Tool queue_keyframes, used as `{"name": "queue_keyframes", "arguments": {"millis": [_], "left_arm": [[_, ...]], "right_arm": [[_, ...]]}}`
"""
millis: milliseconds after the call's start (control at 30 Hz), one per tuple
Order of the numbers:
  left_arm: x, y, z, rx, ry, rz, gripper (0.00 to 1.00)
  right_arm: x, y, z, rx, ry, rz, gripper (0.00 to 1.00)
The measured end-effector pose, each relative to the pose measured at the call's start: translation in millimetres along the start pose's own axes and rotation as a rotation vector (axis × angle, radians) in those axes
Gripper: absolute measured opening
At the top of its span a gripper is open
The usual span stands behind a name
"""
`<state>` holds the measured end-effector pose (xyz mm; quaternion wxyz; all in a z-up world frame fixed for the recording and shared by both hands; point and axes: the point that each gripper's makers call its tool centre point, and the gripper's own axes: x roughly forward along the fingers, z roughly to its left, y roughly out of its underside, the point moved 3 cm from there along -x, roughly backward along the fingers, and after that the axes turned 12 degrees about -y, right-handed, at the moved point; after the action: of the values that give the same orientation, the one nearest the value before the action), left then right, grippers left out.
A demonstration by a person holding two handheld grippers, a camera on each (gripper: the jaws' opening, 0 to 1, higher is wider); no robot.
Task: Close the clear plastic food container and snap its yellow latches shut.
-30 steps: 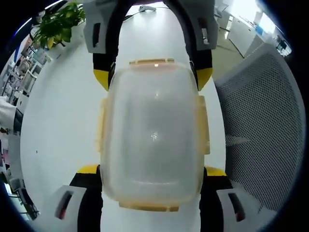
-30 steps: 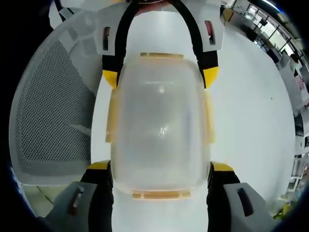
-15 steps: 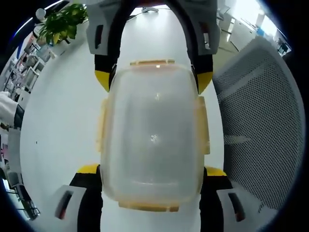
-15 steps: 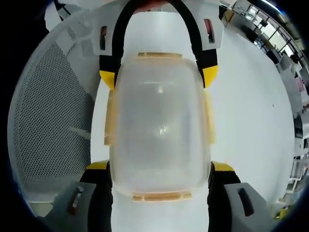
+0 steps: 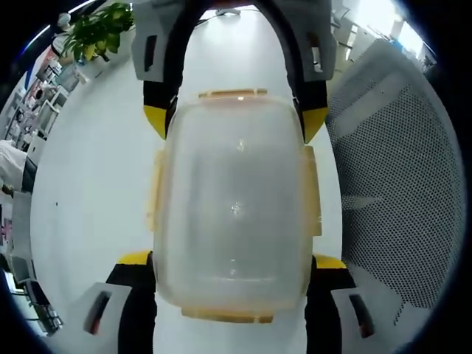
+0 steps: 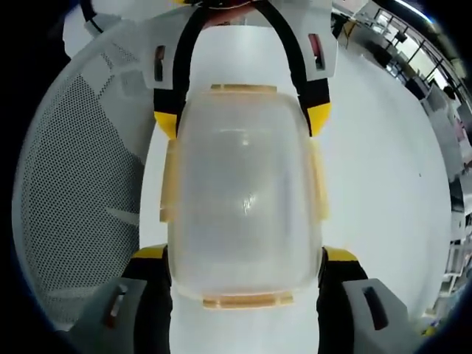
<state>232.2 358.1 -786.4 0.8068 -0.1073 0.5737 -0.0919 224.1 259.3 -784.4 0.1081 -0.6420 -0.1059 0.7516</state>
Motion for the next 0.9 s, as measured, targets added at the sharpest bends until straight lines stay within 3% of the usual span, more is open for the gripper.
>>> {"name": "queue_keyframes", "arguments": {"millis": [400, 533, 900], "left_arm": [[-7, 33.4, 4.9, -0.006, -0.007, 0.009, 0.82], [-8, 35.7, 5.4, -0.026, -0.017, -0.017, 0.82], [-7, 35.1, 5.2, -0.029, -0.035, -0.005, 0.83]], "right_arm": [[10, -33.2, -4, -0.003, 0.006, -0.015, 0.79], [11, -35.4, -5, -0.003, 0.009, -0.012, 0.79], [12, -35.7, -6, -0.004, 0.018, -0.024, 0.79]]}}
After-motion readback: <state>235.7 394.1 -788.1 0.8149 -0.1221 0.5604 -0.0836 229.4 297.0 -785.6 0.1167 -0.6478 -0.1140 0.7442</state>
